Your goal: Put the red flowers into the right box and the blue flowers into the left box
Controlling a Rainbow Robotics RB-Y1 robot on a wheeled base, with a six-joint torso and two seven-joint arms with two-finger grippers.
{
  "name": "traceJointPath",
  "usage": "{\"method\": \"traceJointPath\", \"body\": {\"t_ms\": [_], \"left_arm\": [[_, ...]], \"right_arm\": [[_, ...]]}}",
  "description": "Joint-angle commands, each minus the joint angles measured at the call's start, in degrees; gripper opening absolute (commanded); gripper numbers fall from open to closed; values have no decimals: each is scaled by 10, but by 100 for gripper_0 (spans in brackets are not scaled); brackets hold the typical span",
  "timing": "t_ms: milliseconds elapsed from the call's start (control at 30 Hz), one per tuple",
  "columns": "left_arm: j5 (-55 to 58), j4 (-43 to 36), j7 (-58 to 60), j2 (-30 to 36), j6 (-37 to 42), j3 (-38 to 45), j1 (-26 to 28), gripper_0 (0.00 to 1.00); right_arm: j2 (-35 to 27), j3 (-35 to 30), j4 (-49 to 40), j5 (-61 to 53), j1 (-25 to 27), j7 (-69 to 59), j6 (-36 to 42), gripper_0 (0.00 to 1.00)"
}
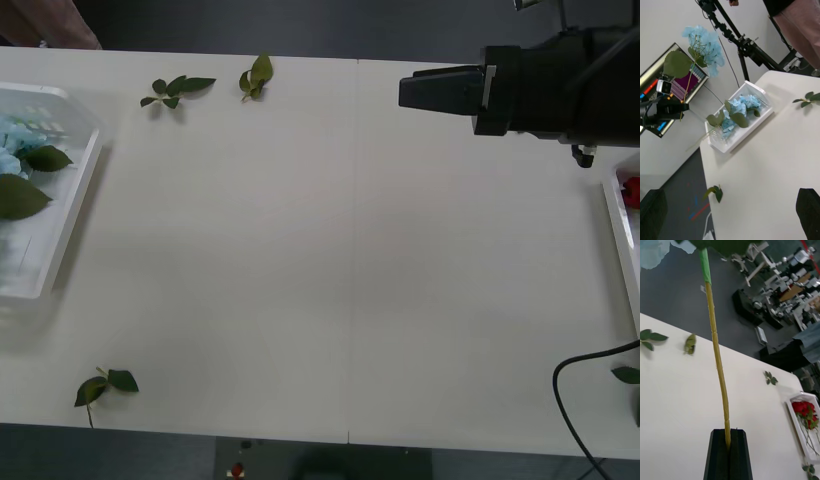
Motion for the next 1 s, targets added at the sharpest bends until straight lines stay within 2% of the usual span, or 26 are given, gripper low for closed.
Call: {"method": "traceJointPath", "body": {"t_ms": [33,233,400,633,767,1000], "left_arm": [[11,65,17,32,-2,6,-5,0],[14,175,13,75,-2,-6,-18,0],[15,267,10,107,-4,-43,-60,0],[15,346,-1,130,-14,-116,-123,0],[14,386,-10,133,-21,-136,-150,0],[14,431,-21,133,-21,-167,-180,0]], "right_arm": [[-42,-16,-33,-6,22,42,-2,100],[-91,-27,-48,-6,66,74,-2,100],[-140,-42,-48,-7,106,152,-1,100],[-203,-74,-47,-17,169,237,11,100],[-226,-110,-22,-17,185,295,70,100],[-236,-161,49,-22,185,390,163,100]]}}
